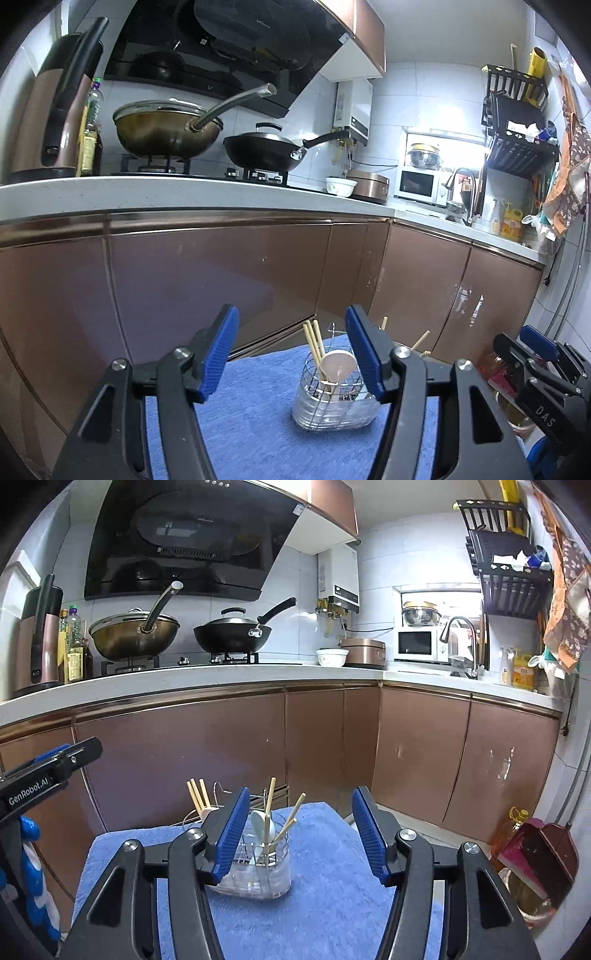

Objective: Organize utensils

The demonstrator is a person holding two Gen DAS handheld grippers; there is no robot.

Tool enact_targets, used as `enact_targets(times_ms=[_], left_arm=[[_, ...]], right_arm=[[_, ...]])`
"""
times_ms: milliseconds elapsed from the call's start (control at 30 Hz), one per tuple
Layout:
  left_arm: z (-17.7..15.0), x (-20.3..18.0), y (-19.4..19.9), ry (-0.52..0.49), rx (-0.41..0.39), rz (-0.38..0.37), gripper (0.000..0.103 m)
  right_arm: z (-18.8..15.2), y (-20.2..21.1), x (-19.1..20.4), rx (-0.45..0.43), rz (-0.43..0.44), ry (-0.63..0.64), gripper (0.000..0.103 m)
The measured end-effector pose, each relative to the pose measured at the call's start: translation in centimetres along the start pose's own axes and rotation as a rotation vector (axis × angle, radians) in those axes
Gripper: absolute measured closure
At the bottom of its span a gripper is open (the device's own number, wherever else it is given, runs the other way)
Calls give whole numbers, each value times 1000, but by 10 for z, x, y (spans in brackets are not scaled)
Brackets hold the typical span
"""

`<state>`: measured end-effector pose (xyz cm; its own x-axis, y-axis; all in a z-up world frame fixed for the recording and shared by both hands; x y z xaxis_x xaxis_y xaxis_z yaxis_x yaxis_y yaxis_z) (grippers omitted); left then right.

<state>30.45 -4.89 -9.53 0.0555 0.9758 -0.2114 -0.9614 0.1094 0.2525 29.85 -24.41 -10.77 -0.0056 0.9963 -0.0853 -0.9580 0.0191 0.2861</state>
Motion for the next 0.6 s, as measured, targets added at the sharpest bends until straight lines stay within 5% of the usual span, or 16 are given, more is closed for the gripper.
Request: enact_targets(times_ms=[600], left_arm=[[16,25,71,3,-52,36,36]], right_arm=[[5,63,-4,-37,-24,-11,33]])
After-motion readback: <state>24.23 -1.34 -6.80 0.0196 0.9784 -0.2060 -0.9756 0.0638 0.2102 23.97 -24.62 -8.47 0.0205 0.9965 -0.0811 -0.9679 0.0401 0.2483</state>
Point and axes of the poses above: each gripper's, at about its wrist camera, not at the fingertips, and y roughly against the way its jaws point, x to its left, z to its top, the point moved 6 cm from there along -y, roughly the way its jaws point, and after that the axes turned 5 degrees about y, right-handed, at the moved point
